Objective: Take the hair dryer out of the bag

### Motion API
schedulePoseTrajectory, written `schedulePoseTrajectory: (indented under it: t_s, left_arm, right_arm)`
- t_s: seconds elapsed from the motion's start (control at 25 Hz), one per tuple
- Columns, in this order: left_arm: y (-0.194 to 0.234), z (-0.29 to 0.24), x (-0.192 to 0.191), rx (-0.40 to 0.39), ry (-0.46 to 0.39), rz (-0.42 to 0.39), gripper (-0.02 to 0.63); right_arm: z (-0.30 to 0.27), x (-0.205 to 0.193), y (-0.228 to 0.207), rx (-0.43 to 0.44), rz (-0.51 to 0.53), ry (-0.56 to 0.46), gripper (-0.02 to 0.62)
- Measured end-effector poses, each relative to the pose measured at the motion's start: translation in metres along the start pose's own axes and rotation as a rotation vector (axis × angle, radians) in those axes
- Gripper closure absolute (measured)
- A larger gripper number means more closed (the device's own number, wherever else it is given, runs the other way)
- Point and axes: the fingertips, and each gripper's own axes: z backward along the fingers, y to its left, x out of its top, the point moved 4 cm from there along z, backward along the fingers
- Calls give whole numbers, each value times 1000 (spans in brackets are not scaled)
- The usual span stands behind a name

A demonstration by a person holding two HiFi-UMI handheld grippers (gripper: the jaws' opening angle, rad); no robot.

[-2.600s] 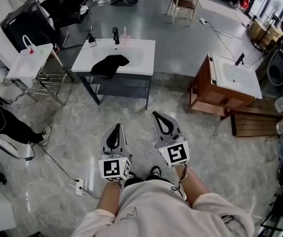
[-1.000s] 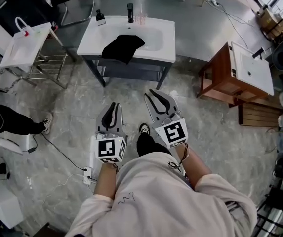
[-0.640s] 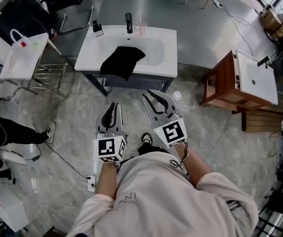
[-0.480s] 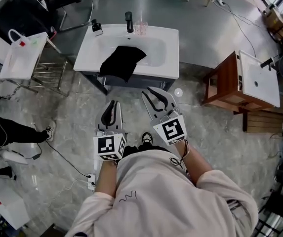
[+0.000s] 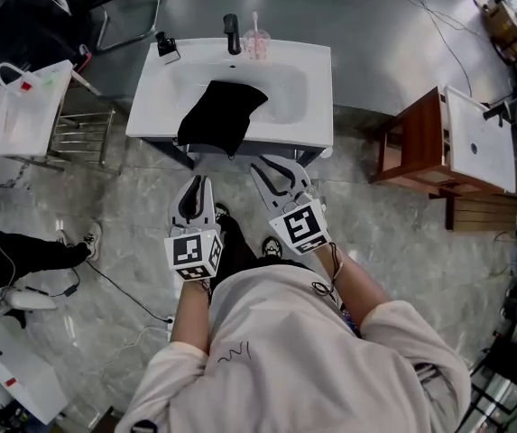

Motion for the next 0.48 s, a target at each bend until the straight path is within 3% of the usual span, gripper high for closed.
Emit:
schedulePoseTrajectory:
  t_s: [0.48]
  left_arm:
    - [66, -66, -50, -64, 173, -4, 546]
  right_arm:
    - [-97, -40, 8, 15, -40, 164, 540]
